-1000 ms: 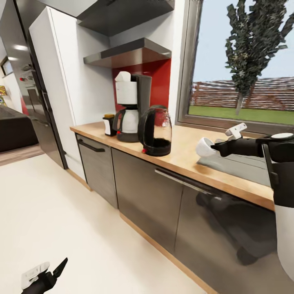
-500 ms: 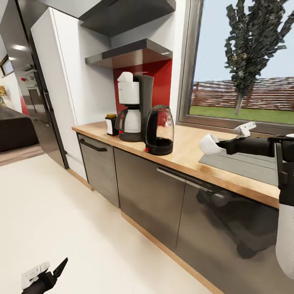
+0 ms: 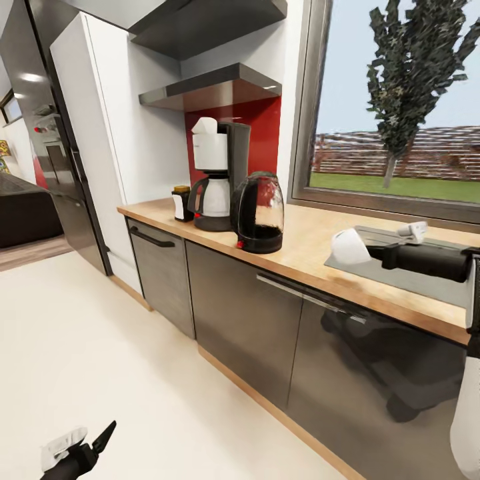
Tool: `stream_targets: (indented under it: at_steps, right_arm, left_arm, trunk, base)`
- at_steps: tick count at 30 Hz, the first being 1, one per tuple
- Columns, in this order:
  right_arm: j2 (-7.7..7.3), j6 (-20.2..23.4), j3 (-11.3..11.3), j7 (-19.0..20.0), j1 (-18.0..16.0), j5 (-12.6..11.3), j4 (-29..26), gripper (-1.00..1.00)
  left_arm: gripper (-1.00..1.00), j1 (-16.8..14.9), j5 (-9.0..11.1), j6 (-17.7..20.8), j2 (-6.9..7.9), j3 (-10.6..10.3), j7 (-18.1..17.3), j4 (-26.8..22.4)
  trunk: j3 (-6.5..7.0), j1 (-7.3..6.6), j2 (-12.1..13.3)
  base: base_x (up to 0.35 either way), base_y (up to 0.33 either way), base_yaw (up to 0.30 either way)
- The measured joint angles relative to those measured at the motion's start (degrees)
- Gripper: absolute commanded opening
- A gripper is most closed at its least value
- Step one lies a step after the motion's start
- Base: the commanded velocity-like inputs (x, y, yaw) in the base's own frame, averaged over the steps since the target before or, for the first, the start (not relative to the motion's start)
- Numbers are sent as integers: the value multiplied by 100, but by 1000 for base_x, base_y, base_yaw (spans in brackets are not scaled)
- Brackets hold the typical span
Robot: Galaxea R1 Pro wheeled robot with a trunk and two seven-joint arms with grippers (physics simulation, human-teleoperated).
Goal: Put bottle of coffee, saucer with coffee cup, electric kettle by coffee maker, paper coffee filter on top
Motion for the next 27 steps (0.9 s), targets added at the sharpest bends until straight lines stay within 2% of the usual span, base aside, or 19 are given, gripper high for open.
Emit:
stream_targets:
  at_steps: [4, 11, 16, 27]
  right_arm:
    - [110, -1, -3, 36, 13, -29, -6, -100]
    - [141, 3, -21, 209, 18, -35, -11, -100]
    - [144, 8, -11, 222, 19, -33, -12, -100]
    - [165, 12, 9, 229, 20, -34, -14, -100]
  left_arm:
    - [100, 0, 0, 1, -9, -27, -6, 18]
    - [100, 0, -1, -5, -11, -238, 1, 20]
    - [100, 0, 0, -6, -11, -260, 1, 24]
    - [100, -2, 0, -6, -11, -262, 0, 78]
  trunk:
    - [0, 0, 0]
    - [0, 0, 0]
    - [0, 0, 0]
    - [46, 0, 0]
  base:
    - [0, 0, 0]
    - [7, 41, 0]
    - [21, 106, -13]
    - [1, 4, -202]
